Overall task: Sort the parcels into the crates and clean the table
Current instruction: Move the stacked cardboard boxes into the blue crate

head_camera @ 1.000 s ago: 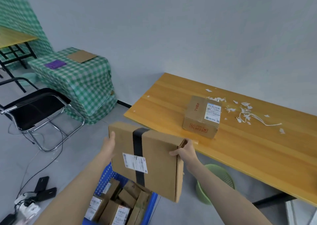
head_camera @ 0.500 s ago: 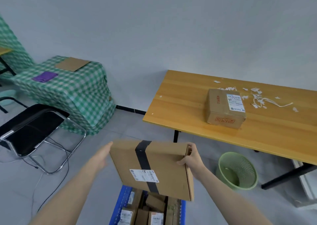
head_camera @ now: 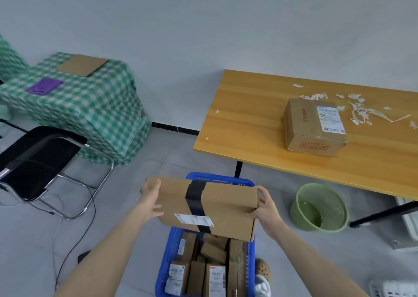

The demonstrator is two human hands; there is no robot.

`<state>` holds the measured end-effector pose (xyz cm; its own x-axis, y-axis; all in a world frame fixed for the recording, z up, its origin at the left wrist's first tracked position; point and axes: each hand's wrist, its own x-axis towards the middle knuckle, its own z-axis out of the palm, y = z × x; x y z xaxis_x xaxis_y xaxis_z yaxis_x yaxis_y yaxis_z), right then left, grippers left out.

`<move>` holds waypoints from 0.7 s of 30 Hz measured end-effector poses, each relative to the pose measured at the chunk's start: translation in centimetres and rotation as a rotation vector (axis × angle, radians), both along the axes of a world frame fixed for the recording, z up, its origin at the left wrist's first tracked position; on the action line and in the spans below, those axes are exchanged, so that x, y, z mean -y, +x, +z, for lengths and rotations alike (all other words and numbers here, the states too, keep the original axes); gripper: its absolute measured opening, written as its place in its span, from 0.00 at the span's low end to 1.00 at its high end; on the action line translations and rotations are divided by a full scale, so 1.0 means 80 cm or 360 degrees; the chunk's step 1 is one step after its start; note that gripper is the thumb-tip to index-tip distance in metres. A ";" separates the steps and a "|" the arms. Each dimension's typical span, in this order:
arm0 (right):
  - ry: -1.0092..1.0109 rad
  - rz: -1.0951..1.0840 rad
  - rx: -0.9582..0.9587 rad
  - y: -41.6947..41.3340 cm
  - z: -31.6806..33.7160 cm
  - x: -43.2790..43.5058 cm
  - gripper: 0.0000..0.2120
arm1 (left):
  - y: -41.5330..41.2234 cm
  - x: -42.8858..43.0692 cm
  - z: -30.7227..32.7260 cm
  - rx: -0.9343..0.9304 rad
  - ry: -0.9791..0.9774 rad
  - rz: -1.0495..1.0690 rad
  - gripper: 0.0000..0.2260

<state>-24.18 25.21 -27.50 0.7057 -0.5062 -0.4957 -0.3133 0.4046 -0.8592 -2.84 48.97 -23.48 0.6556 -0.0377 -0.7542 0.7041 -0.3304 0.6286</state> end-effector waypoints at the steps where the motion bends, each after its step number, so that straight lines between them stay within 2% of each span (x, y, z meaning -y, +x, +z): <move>1: 0.0003 0.0011 -0.0019 -0.001 -0.004 0.009 0.35 | 0.003 0.006 -0.005 -0.0027 -0.0008 -0.0029 0.28; 5: 0.0002 0.0102 -0.0062 -0.002 -0.022 0.061 0.34 | 0.012 0.044 -0.030 -0.0087 0.0020 0.0006 0.26; 10: -0.0052 0.0235 -0.0198 0.000 -0.027 0.094 0.32 | 0.019 0.066 -0.059 0.0028 0.0300 0.0217 0.26; 13: -0.0063 0.0266 -0.0376 -0.005 -0.039 0.098 0.31 | 0.028 0.062 -0.078 -0.0090 0.0227 0.0120 0.23; 17: -0.0100 0.0191 -0.0555 -0.004 -0.082 0.080 0.34 | 0.046 0.056 -0.111 -0.0078 0.0121 0.0010 0.23; 21: 0.0105 -0.0008 -0.0567 -0.003 -0.109 0.049 0.26 | 0.047 0.052 -0.150 -0.0011 0.0071 -0.0036 0.21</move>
